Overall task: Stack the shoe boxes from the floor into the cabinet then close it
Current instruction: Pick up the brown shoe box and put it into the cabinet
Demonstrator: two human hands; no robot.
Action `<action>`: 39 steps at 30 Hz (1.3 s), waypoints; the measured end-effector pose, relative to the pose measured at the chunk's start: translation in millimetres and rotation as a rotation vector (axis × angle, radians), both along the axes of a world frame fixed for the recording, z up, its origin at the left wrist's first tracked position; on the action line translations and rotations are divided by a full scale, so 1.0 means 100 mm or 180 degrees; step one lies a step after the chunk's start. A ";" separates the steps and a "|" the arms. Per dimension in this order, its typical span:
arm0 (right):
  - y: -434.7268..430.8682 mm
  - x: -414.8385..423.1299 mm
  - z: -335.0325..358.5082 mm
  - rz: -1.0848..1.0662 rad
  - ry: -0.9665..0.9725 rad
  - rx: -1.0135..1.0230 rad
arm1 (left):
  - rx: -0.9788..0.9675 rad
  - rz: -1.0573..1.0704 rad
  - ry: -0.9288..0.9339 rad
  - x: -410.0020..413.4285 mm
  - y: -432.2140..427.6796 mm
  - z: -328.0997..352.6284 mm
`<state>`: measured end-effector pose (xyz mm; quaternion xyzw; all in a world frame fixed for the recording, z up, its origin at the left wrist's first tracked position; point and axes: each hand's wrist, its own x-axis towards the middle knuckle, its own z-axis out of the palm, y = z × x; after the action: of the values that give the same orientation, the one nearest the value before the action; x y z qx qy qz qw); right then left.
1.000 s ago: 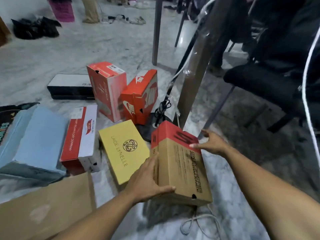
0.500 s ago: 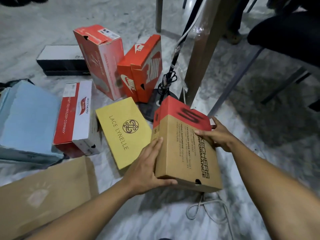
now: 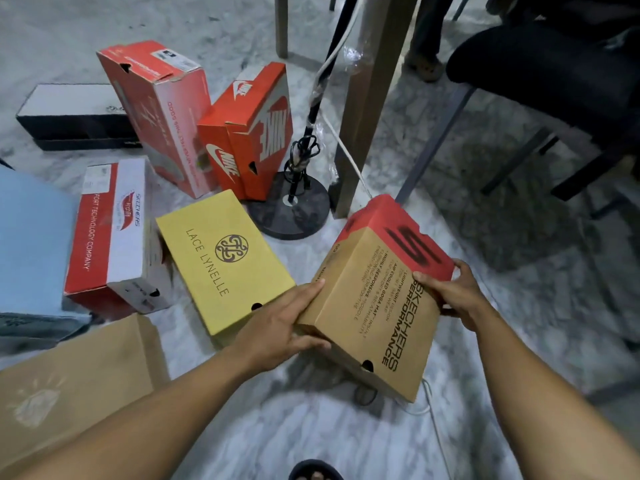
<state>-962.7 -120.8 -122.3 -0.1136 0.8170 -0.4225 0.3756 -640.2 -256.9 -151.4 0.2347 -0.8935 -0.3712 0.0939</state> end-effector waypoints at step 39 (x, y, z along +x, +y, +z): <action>0.96 0.56 -0.52 -0.1059 0.1034 -0.0552 | 0.1313 0.0968 -0.0027 -0.39 0.29 -0.39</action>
<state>-906.6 -24.6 -173.9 -0.0758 0.8348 -0.5232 0.1535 -679.1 -227.5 -190.1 0.3821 -0.7537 -0.5262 0.0950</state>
